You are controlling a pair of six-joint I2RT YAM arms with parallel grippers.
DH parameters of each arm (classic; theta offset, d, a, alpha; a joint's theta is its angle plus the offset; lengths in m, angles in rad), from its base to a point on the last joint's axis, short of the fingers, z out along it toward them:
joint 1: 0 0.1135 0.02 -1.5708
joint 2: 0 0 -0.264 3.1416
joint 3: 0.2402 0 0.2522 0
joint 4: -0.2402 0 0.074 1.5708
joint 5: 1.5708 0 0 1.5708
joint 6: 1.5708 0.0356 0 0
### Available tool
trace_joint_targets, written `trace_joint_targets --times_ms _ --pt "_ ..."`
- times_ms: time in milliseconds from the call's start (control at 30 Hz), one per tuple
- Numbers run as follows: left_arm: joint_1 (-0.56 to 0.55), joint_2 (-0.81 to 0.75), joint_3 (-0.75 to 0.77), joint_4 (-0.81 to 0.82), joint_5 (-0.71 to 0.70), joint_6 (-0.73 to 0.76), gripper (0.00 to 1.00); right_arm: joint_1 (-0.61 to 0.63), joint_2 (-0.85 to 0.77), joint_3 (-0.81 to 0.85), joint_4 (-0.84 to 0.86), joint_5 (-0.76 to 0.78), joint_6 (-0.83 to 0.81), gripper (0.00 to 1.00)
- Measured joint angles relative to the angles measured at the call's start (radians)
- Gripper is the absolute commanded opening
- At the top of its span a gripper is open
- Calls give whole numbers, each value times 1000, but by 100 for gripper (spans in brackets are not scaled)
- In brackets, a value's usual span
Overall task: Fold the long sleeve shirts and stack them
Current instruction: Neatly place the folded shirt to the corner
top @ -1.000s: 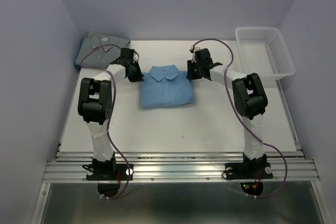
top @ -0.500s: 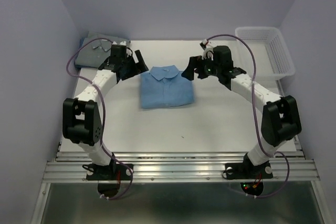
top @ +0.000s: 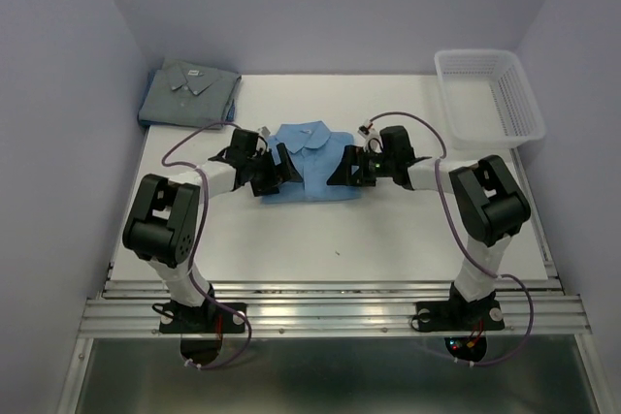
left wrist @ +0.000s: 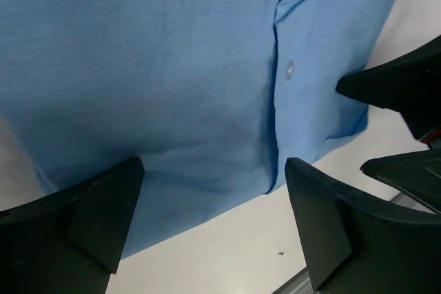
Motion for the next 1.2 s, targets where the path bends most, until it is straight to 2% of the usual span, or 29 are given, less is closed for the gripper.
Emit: trace_joint_targets --times_ms 167,333,500,667,767,967,1200 --pt "10 -7 -37 51 13 -14 99 -3 8 -9 11 39 3 100" --pt "10 -41 -38 6 -24 0 99 0 -19 -10 -25 62 -24 100" --pt "16 -143 32 -121 -178 44 99 3 -127 -26 -89 99 -76 100" --pt "35 -151 121 -146 -285 76 99 3 -270 -32 -143 144 -132 100" --pt "43 -121 131 -157 -317 87 99 3 -312 -32 -180 163 -153 100" --pt "44 63 180 -180 -341 111 99 3 -350 -32 -241 189 -185 100" --pt "45 148 244 -129 -233 148 98 3 -353 -32 -280 229 -212 100"
